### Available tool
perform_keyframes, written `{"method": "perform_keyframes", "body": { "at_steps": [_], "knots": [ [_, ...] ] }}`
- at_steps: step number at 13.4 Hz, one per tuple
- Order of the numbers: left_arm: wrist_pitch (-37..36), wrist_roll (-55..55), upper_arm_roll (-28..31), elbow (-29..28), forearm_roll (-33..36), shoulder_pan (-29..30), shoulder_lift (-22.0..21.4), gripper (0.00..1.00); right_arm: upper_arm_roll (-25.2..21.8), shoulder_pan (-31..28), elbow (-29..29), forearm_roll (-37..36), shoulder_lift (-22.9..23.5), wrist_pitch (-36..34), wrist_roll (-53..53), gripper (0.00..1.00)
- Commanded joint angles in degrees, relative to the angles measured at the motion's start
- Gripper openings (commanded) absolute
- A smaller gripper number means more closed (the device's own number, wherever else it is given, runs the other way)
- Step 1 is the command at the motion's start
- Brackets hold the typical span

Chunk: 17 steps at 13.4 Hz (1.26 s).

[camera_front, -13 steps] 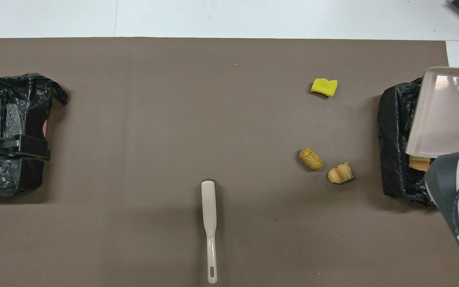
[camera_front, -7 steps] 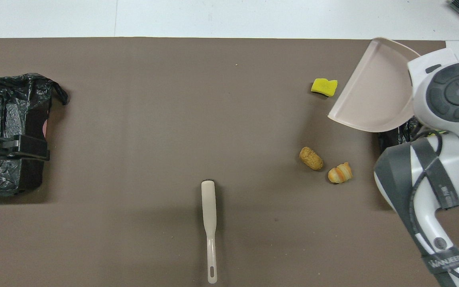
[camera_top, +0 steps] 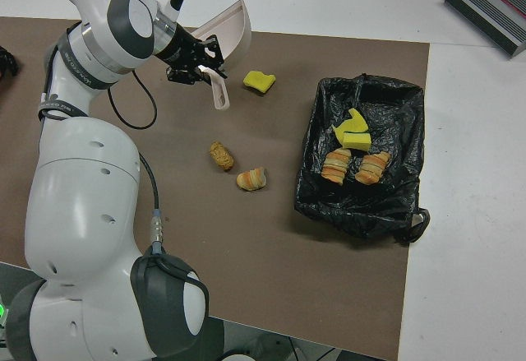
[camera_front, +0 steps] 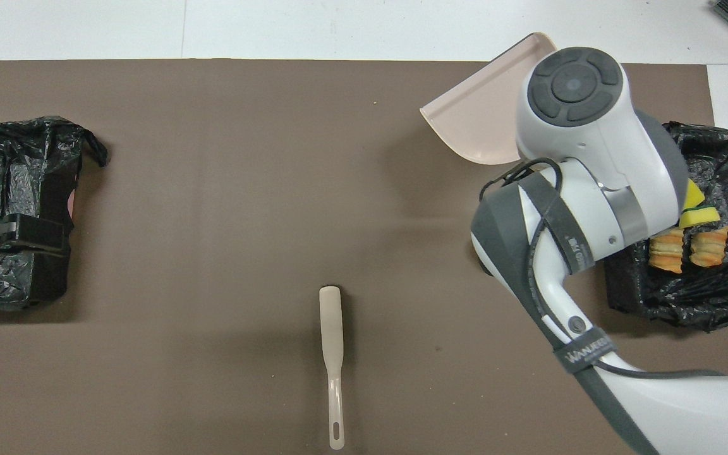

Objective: Sweep and dump trash in bin
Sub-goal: 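Bring the empty dustpan back to the table center with the right gripper, then lower the dustpan onto the table with the right gripper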

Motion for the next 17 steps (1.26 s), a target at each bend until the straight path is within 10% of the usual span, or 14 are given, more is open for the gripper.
{"method": "perform_keyframes", "body": {
  "at_steps": [1,8,17],
  "knots": [
    [-0.56,0.53,-1.25,0.99,0.19,2.26,0.33,1.0,-0.05,6.11,12.99,2.72,8.67,-5.1,14.72,0.0],
    [-0.55,0.36,-4.85,0.99,0.02,6.65,0.33,1.0,-0.13,16.58,27.7,9.83,23.27,-5.3,34.53,0.0],
    [-0.55,-0.35,-4.24,0.9,0.1,5.25,0.33,1.0,0.04,19.22,28.06,16.96,27.85,-0.21,37.69,0.0]
  ]
}}
